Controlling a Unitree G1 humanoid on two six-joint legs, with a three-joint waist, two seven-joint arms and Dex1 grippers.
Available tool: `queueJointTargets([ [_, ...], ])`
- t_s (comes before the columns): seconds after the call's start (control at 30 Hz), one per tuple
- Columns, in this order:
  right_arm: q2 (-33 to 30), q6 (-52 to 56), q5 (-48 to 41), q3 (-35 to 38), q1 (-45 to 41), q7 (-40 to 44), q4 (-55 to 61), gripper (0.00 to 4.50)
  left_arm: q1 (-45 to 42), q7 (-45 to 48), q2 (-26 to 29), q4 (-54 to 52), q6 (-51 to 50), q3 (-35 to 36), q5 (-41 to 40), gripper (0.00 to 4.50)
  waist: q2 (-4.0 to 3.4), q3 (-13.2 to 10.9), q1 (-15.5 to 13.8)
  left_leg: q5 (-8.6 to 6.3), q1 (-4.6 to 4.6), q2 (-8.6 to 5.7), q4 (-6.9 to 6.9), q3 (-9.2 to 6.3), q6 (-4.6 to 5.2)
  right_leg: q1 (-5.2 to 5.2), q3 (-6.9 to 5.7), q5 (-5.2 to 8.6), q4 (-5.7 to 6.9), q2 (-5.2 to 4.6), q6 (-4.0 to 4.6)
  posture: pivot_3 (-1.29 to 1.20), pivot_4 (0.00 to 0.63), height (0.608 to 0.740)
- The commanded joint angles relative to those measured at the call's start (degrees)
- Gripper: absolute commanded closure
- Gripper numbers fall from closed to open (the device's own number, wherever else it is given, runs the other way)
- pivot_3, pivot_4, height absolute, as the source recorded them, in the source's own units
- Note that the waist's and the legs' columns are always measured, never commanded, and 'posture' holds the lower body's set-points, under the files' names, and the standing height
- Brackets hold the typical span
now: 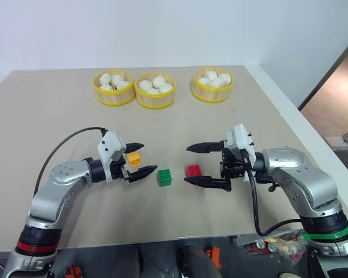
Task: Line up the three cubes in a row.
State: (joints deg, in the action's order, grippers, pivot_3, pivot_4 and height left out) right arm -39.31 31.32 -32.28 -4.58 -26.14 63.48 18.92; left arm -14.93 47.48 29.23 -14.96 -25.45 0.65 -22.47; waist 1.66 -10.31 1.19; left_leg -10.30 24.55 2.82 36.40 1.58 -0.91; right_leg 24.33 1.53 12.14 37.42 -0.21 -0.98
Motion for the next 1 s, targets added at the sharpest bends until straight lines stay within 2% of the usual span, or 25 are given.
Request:
queueJointTargets([
  [0.03,-0.53,-0.31,-0.29,0.72,-0.43,0.02,1.33,0.0,0.72,-5.57,-0.91,1.44,3.31,3.61,2.28,0.05,0.0,0.0,0.0,0.0,-0.01,0.0,0.0,0.0,0.0,0.0,0.0,-0.01,0.0,0.0,0.02,0.0,0.15,0.74],
  [0.47,-1.32,0.0,-0.34,0.72,0.09,0.51,1.48,0.0,5.26,-7.24,-0.66,3.08,8.36,3.15,4.96,0.05,0.0,0.0,-0.01,0.0,-0.04,0.0,0.0,0.04,0.0,0.0,0.03,0.03,0.0,-0.02,0.14,0.0,0.15,0.74],
  [0.7,-1.72,0.17,-0.43,0.55,0.2,0.63,1.6,0.0,6.06,-1.24,0.71,1.1,9.49,0.7,2.95,0.05,0.0,0.0,0.0,0.0,-0.03,0.01,0.0,0.05,0.0,0.0,0.03,0.05,-0.01,-0.01,0.17,0.0,0.15,0.74],
  [1.0,-2.06,0.84,-0.76,0.56,0.55,0.69,2.62,0.0,3.43,5.88,3.46,5.39,8.19,-1.01,1.68,0.05,0.0,0.0,0.0,0.0,-0.04,0.02,0.0,0.04,0.0,0.0,0.02,0.04,0.0,0.0,0.17,0.0,0.15,0.74],
])
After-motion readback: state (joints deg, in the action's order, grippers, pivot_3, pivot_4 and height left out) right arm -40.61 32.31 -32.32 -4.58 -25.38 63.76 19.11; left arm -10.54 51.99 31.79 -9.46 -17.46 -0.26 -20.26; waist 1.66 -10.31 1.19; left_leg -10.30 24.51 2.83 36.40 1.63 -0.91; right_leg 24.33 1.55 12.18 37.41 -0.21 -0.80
